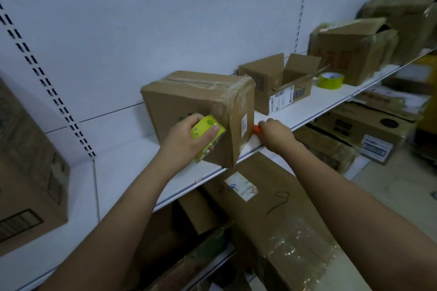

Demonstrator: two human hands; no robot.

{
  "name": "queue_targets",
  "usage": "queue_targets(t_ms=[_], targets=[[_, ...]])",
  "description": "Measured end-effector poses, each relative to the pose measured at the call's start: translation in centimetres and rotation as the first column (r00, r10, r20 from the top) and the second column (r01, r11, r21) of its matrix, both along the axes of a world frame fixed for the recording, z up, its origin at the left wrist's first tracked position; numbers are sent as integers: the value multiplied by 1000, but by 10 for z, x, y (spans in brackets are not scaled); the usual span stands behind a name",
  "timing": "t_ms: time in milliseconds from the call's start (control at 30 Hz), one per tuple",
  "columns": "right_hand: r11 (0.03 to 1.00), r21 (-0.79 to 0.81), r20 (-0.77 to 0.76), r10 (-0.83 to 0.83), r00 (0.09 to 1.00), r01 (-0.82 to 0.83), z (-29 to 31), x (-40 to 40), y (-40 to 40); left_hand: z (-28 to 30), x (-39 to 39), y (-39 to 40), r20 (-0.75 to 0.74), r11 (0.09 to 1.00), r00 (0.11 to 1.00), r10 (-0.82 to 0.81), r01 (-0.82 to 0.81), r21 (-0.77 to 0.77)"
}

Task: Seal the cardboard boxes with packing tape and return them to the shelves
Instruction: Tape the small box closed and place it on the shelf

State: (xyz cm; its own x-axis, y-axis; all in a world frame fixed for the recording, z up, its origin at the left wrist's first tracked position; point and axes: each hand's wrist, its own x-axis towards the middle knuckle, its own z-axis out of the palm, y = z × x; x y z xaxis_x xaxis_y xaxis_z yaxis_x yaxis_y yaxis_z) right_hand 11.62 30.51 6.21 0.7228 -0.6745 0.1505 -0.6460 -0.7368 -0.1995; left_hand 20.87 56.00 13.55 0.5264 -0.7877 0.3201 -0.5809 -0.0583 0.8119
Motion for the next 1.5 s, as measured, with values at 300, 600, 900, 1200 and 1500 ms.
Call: queue_targets(t_ms=[300, 600, 900, 1200, 1500], targets=[[960, 221, 820, -88, 565, -172, 77, -35, 51, -2, -23, -58, -321, 999, 947, 28, -39, -26], [989, -22, 668, 125, 734, -148, 87, 6, 37, 11, -27, -81, -278, 992, 959, 60, -27, 122], [957, -291, 570, 182, 801, -11, 48, -65, 91, 11, -21, -73, -422, 1000, 907, 5, 6, 26], [971, -240, 324, 88, 942, -8, 4, -115, 67, 6, -19, -75, -386, 1000, 922, 16, -21, -9], [944, -316, 372, 217, 902, -97, 26, -84, 64, 7, -27, -76, -381, 998, 923, 60, -65, 0]])
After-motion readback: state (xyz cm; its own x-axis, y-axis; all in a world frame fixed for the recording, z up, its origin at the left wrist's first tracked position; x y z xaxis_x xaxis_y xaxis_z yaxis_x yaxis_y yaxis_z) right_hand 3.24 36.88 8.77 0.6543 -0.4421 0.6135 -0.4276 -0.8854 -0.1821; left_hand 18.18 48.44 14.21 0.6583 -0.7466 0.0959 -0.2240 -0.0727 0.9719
